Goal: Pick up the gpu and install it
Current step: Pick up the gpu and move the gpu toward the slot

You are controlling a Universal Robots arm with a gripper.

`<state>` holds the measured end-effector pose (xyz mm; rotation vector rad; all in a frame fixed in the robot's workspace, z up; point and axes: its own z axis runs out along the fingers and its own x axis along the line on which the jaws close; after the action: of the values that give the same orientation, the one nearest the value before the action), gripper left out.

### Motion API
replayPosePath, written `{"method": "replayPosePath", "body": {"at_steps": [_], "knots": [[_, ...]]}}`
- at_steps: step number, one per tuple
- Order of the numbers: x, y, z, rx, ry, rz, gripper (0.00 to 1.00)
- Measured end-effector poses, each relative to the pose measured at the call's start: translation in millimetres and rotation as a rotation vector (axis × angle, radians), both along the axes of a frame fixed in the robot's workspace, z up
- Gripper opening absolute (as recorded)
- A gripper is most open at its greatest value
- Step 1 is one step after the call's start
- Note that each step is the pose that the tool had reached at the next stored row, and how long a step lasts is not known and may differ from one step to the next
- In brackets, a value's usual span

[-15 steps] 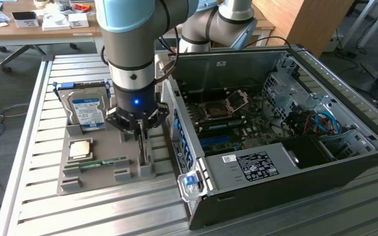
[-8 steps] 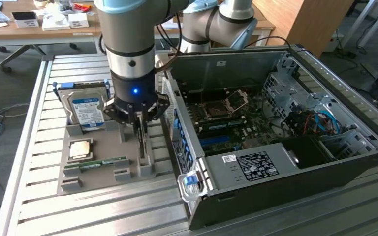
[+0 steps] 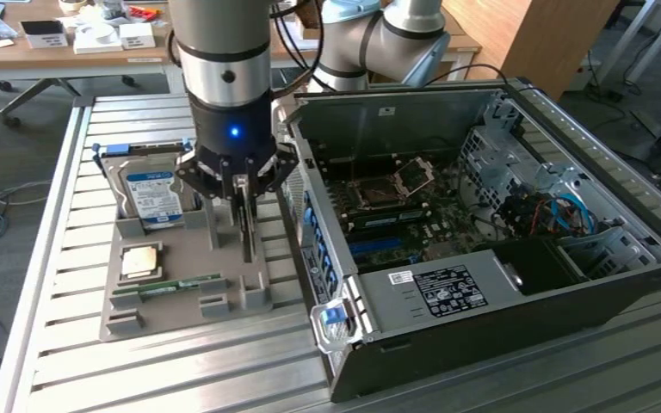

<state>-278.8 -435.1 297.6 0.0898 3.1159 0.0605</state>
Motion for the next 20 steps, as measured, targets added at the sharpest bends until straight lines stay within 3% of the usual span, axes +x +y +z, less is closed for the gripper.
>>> {"method": "replayPosePath", "body": {"at_steps": [10,20], "knots": [[0.0,0.0,35.7,0.0000,-0.0001,0.000,0.27],[0.0,0.0,80.7,0.0000,-0.0001,0.000,0.27]]}}
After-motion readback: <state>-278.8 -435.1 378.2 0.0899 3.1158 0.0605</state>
